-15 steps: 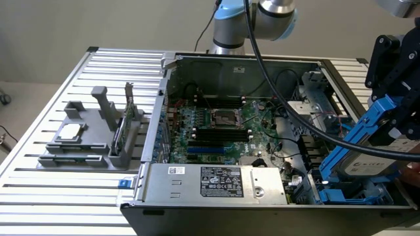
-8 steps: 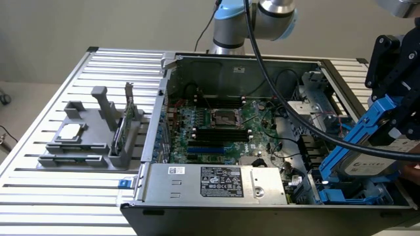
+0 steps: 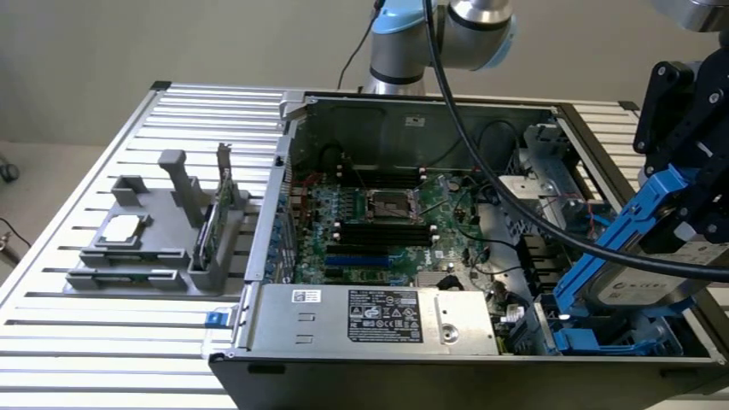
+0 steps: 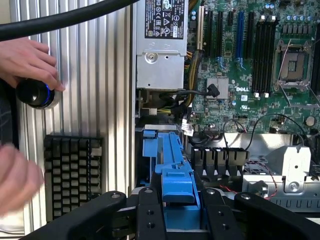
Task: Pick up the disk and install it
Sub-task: 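Insert the disk into the insertion slot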
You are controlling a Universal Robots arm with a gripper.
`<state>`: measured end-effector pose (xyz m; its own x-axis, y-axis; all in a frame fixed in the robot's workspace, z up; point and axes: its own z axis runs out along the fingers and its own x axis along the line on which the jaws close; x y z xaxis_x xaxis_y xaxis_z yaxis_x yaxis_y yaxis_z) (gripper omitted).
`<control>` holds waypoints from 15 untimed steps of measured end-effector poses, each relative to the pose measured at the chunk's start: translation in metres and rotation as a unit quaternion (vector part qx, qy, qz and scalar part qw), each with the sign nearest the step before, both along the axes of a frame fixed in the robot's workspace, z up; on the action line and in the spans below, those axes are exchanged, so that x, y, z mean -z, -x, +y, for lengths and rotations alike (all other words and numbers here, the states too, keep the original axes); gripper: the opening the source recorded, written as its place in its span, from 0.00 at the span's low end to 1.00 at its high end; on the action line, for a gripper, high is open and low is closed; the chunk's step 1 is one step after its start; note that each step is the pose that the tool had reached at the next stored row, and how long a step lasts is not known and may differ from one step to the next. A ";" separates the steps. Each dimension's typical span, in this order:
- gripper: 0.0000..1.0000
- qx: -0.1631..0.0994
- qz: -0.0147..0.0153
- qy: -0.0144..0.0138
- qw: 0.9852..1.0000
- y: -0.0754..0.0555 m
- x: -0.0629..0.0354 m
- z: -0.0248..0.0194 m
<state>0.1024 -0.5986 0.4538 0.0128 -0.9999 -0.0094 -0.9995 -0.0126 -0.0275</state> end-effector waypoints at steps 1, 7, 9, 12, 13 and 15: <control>0.33 0.000 0.000 0.000 1.000 0.000 0.0000 0.0000; 0.33 0.000 0.000 0.000 1.000 0.000 0.0004 0.0000; 0.33 0.000 0.000 0.000 1.000 0.000 0.0004 0.0000; 0.33 0.000 0.000 0.000 1.000 0.000 0.0005 0.0000; 0.33 0.000 0.000 0.000 1.000 0.000 0.0006 0.0000; 0.33 0.000 0.000 0.000 1.000 0.000 0.0013 0.0001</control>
<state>0.1024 -0.5985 0.4526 0.0128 -0.9999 -0.0102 -0.9995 -0.0125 -0.0275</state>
